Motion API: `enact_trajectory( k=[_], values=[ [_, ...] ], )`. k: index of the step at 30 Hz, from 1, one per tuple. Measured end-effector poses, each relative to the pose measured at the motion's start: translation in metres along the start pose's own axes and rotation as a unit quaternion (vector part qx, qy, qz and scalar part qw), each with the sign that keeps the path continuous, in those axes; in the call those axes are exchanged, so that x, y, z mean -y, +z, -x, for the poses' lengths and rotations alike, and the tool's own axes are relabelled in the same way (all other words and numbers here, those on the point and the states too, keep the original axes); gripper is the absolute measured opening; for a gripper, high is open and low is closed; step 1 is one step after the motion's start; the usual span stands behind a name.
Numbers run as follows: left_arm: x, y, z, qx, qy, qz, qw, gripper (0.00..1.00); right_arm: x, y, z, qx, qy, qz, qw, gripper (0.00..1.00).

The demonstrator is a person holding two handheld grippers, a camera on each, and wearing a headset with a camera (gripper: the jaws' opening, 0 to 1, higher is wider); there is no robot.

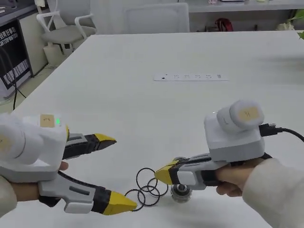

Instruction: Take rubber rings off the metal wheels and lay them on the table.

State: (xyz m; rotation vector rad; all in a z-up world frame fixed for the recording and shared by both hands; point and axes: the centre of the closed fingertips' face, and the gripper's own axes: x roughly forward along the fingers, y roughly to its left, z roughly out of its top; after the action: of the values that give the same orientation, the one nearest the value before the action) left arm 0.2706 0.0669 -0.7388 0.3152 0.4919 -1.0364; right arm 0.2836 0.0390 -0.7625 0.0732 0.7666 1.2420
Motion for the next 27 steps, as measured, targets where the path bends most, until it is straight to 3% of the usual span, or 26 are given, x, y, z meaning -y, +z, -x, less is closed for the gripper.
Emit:
enact_trajectory(
  k=[10, 23, 27],
  values=[
    [0.002, 0.001, 0.001, 0.003, -0.005, 0.004, 1.0, 0.88, -0.002, -0.014, -0.007, -0.025, 0.008, 0.0, 0.9997, 0.0],
    [0.006, -0.001, 0.0, -0.004, -0.012, 0.007, 0.9999, 0.86, 0.005, -0.024, -0.008, -0.039, 0.0, -0.005, 0.9992, 0.0],
    [0.007, 0.002, 0.0, 0.003, -0.014, 0.011, 0.9998, 0.86, 0.006, -0.025, -0.008, -0.039, -0.001, -0.002, 0.9992, 0.0]
  ],
)
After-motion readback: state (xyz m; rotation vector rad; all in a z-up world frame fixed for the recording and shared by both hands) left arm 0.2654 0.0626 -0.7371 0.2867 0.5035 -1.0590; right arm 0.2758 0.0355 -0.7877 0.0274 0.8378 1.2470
